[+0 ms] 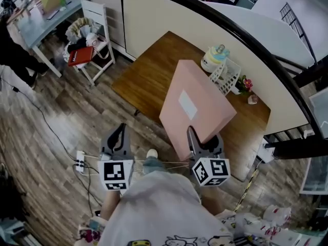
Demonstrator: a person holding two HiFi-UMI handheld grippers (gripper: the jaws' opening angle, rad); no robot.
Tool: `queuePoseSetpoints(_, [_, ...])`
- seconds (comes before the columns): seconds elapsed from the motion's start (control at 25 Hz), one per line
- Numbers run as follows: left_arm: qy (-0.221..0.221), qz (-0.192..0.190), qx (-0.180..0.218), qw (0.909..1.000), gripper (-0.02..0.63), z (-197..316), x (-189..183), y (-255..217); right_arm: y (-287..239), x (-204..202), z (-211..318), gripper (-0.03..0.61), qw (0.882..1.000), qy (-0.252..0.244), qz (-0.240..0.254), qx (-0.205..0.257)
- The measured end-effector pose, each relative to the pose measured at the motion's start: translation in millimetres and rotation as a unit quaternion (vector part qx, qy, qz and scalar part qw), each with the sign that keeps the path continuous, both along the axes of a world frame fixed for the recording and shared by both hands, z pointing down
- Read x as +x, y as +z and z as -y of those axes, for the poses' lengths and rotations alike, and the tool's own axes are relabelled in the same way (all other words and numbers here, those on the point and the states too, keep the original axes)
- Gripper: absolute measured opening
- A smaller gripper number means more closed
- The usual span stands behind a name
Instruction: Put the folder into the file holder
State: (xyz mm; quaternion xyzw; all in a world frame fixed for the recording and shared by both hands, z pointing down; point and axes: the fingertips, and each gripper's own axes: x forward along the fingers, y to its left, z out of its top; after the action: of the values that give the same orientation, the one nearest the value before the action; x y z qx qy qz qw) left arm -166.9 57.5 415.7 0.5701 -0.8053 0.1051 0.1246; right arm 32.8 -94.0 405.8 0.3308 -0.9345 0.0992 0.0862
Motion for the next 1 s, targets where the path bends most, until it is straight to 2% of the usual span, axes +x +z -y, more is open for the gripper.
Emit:
queuePoseSetpoints(0.4, [0.011,0.008,0.000,0.9999,0.014,66,-32,-7,-2,-44,48,0.284,1.000,-0.016,0.013,-0.008])
queuePoseSetpoints(0.64, [0.029,0.010,-0.002,0.9995,0.014,87,-33,-8,-5,-43,59,0.284,1.000,-0.007,0.022,-0.012])
queuePoseSetpoints(1.0, [0.094,0.012,0.003,0.9955,0.014,112,-22,-13,-7,-32,55,0.284,0.999,0.038,0.027,-0.014])
